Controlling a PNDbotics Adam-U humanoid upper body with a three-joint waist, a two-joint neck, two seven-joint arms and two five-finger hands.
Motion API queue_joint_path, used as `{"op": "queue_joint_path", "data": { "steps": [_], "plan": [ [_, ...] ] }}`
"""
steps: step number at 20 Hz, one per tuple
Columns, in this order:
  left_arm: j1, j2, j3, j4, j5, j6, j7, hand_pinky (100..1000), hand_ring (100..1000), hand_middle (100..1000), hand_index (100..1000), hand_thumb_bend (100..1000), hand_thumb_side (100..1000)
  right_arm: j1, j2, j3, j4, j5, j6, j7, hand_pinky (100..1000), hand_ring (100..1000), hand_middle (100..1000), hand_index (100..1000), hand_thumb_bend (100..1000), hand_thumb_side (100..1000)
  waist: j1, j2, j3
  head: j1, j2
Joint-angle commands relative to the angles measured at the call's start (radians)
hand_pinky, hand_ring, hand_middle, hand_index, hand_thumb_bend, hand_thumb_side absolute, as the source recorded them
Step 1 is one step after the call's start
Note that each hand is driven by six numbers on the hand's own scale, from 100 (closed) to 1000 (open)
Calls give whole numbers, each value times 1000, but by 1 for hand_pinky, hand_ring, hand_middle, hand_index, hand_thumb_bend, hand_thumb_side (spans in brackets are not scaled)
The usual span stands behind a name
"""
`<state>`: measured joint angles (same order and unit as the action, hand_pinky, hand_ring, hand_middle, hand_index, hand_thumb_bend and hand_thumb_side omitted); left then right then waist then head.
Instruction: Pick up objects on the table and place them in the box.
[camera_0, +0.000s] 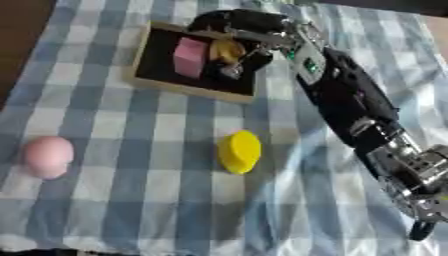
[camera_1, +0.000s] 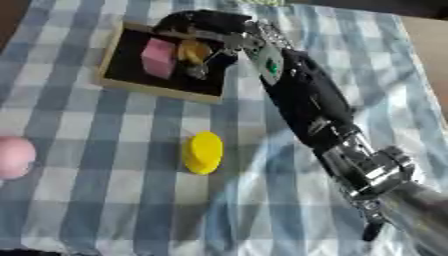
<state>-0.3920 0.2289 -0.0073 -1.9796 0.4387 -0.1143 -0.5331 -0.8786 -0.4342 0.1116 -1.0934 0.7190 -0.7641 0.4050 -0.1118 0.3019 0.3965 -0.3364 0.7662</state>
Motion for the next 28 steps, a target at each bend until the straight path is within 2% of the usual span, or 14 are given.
{"op": "queue_joint_path", "data": {
  "steps": [1,6,10,13,14,17,21,22,25,28],
  "plan": [
    [-8,7,-2,-20,4,4,-1,798,960,824,843,100,568,-17,-27,-12,-66,-102,-143,180,1000,1000,793,1000,100,205,0,-10,-3,6,4],
    [-5,10,0,-20,3,3,3,798,960,824,843,100,569,-11,-71,-45,-190,-328,-143,257,1000,1000,693,1000,100,240,-1,-15,-14,20,4],
    [-2,13,2,-20,0,2,7,798,960,824,843,100,569,8,-115,-65,-283,-479,-114,323,1000,1000,690,1000,100,244,-1,-18,-21,34,4],
    [-2,13,2,-20,-1,1,8,798,960,824,843,100,569,11,-121,-75,-309,-535,-85,374,1000,1000,690,1000,100,244,-1,-19,-21,35,4],
    [3,21,7,-20,-5,1,12,799,960,824,843,100,570,20,-131,-79,-321,-548,-85,378,995,1000,608,1000,100,226,-6,-25,-30,62,4],
    [16,41,20,-20,-17,-6,28,799,961,824,843,100,570,82,-193,-73,-386,-593,-119,347,983,1000,584,1000,100,225,-7,-33,-66,105,4],
    [16,39,16,-20,-18,-8,31,799,961,824,843,100,570,168,-280,-83,-478,-651,-134,295,983,1000,584,1000,100,225,-6,-34,-59,98,4],
    [15,41,16,-20,-19,-8,31,798,962,825,843,100,571,182,-295,-82,-500,-664,-129,289,967,1000,546,997,100,221,-6,-32,-61,107,4],
    [21,49,30,-20,-27,-15,41,798,962,825,843,100,572,244,-333,-65,-569,-707,-139,281,964,1000,556,993,100,216,1,-27,-96,143,4],
    [23,52,35,-20,-32,-20,49,798,962,826,843,100,572,308,-339,-71,-634,-735,-142,306,956,1000,581,984,100,206,5,-25,-104,150,4]
  ]
}}
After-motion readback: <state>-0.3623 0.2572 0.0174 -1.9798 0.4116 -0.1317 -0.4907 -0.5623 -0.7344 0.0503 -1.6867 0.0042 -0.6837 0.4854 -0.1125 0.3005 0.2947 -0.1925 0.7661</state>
